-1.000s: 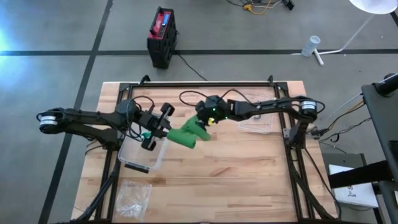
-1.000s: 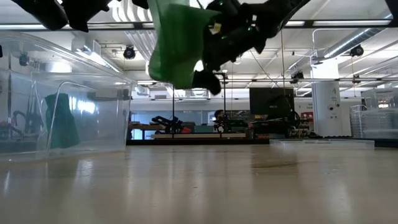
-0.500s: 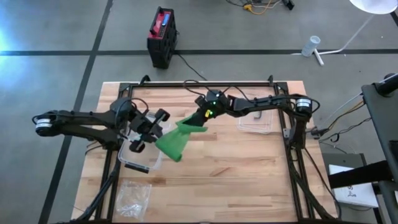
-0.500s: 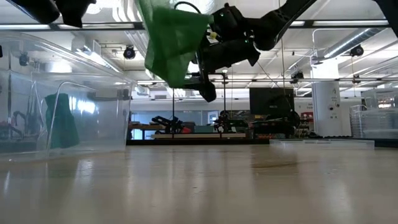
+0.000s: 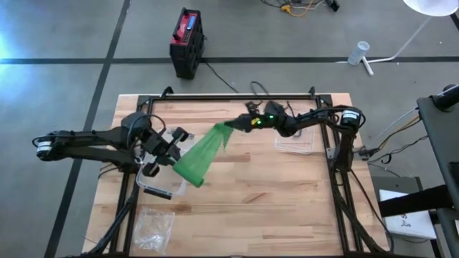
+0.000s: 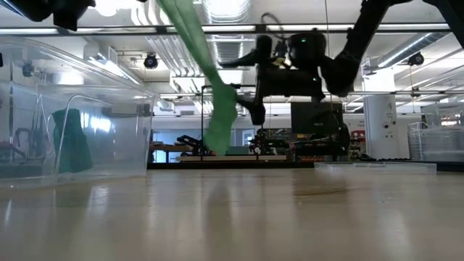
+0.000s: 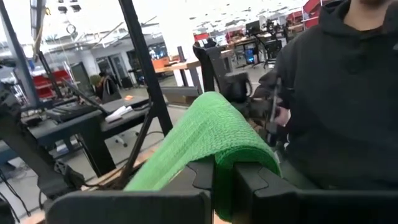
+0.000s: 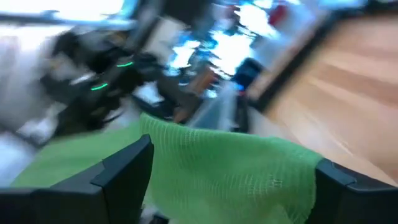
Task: Roll bandage
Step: Roll the dark green bandage
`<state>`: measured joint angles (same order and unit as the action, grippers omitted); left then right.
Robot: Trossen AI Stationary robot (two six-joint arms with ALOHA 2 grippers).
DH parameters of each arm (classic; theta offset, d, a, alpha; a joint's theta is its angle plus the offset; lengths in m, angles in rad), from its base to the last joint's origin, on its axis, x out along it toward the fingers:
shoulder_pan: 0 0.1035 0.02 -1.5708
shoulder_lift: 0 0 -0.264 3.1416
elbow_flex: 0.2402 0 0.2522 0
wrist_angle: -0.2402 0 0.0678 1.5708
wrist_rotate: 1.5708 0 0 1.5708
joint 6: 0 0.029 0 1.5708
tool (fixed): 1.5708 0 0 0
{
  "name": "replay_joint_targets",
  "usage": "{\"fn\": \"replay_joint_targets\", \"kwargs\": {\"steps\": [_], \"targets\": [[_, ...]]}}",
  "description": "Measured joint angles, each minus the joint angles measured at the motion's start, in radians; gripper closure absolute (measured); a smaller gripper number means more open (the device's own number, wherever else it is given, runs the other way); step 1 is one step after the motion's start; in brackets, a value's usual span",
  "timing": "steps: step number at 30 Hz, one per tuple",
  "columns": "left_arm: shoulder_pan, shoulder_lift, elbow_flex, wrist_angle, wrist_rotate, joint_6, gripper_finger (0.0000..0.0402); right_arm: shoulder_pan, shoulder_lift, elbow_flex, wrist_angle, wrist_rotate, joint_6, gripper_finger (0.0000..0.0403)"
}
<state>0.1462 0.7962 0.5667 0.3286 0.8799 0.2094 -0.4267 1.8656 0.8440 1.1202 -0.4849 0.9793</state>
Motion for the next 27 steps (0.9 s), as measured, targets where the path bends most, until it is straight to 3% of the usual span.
{"fn": "replay_joint_targets", "kwargs": {"steps": [3, 6, 10, 18, 23, 27], "targets": [[-0.001, -0.003, 0.000, -0.001, 0.011, 0.008, 0.0395, -0.023, -0.001, -0.024, 0.083, -0.129, -0.037, 0.0103], [-0.002, -0.002, 0.001, 0.001, 0.019, 0.020, 0.0395, -0.032, -0.001, -0.023, 0.073, -0.190, -0.034, 0.0105], [-0.001, 0.001, 0.009, 0.000, 0.011, 0.019, 0.0395, -0.057, -0.004, -0.011, -0.054, -0.252, -0.090, 0.0096], [-0.001, -0.003, 0.009, 0.012, -0.066, -0.019, 0.0395, -0.100, -0.049, -0.006, -0.148, -0.242, -0.235, 0.0098], [-0.001, -0.002, 0.009, 0.033, -0.204, -0.051, 0.0395, -0.031, -0.159, -0.005, -0.143, -0.169, -0.417, 0.0110], [0.000, 0.001, 0.009, 0.038, -0.342, -0.100, 0.0393, 0.059, -0.260, -0.005, -0.189, -0.047, -0.626, 0.0116]]}}
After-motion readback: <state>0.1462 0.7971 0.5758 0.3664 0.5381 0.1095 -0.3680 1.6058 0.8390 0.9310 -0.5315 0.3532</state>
